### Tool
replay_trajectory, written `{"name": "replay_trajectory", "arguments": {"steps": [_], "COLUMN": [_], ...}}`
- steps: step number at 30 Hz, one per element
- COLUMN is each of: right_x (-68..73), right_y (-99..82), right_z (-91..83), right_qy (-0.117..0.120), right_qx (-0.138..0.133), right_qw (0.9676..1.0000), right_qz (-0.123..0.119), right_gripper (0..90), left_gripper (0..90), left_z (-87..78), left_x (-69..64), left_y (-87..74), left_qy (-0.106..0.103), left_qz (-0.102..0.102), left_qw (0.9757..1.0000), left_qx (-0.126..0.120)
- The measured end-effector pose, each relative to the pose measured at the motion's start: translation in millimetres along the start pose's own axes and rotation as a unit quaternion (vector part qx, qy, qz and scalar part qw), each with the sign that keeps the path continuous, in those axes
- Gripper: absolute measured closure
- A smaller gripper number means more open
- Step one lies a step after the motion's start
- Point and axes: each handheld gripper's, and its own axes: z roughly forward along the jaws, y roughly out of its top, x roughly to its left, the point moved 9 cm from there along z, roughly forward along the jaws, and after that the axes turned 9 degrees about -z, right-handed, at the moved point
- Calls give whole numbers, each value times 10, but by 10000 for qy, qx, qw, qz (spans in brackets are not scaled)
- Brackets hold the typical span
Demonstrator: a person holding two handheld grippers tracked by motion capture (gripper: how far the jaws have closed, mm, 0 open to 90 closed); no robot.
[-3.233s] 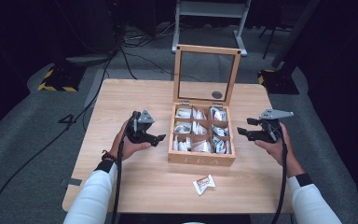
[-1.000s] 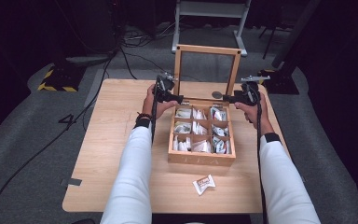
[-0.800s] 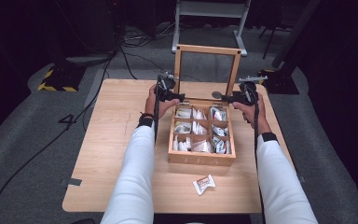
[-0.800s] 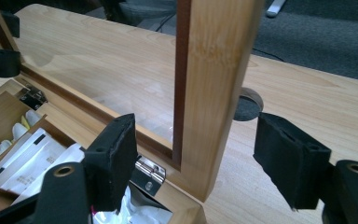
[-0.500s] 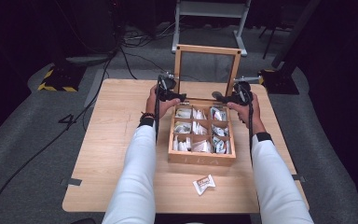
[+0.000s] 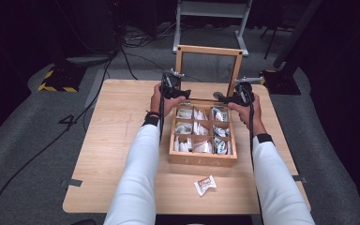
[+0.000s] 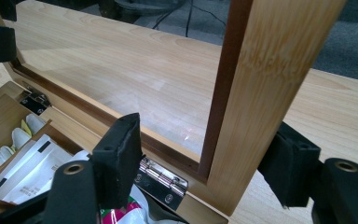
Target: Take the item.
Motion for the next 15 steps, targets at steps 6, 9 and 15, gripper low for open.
{"name": "replay_trajectory", "arguments": {"steps": [6,9,15], "right_x": [5,6,20], "right_y": [10,14,43], "right_z": [-29,-52,-109], "right_qy": [17,-13,-27], "right_qx": [-37,-57,-117], "right_qw": [10000,10000,9999], "right_qz": [37,27,-54], "right_gripper": [366,389,391], "left_gripper": [319,324,341], "left_z": [-85,-140,-279], "left_x": [-22,-40,-79], "left_y": [91,136,203], "left_qy": [-117,-116,-215], "left_qz": [-81,-41,-9], "left_qw": [9999,9997,9991], "left_qx": [-86,-189,-354]}}
